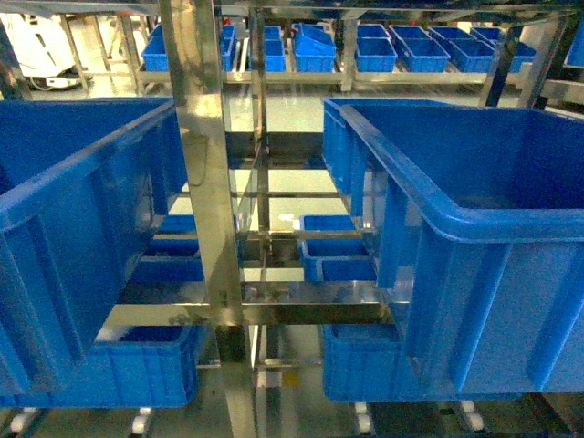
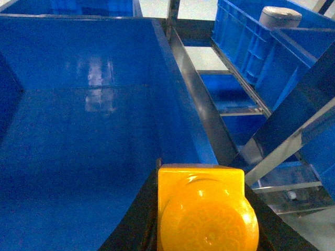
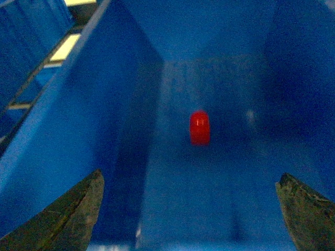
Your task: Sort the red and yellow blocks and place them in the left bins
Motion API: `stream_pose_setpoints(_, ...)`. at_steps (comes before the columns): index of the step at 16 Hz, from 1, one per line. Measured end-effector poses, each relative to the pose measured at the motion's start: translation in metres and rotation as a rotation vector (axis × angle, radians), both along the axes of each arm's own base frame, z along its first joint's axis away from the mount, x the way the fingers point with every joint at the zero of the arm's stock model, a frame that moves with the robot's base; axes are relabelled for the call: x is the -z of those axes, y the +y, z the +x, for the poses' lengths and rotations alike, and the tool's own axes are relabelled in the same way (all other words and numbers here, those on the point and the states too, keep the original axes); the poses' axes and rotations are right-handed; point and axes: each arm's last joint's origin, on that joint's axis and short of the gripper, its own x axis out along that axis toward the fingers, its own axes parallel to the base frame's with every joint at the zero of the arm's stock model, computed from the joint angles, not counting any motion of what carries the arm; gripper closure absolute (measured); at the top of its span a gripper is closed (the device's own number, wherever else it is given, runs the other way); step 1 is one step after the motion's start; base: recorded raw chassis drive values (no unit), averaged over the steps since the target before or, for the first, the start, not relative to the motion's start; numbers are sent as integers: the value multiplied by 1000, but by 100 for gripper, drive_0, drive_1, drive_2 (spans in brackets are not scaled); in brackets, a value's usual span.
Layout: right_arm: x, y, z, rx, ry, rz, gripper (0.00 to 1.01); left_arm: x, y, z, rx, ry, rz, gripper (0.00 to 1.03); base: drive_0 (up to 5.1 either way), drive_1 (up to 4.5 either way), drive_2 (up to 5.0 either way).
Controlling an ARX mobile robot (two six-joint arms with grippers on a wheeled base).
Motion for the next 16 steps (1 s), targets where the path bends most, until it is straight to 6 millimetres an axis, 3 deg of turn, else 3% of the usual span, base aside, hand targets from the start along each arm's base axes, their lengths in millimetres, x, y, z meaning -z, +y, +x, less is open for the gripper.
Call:
stream_pose_setpoints(2,5,2,-56,-7,72,14,3,0,0,0,0,0,0,76,0,0,0)
stream_pose_setpoints(3,-7,5,-85,-25,51,16,3,0,0,0,0,0,0,76,0,0,0)
stream_pose_setpoints(5,-23,9,-114,-64,-1,25,3,0,0,0,0,0,0,76,0,0,0)
stream_pose_setpoints(10,-18,10,-114,-68,22,23,3,-1,5,7,-29,31,10,76,0,0,0)
stream_pose_setpoints(13,-19,10,-114,-69,21,22,3,-2,14,45,-48,94,64,76,0,0,0)
stream_pose_setpoints(16,-19,9,-114,-68,20,23,3,19,20,88,-24,177,130,76,0,0,0)
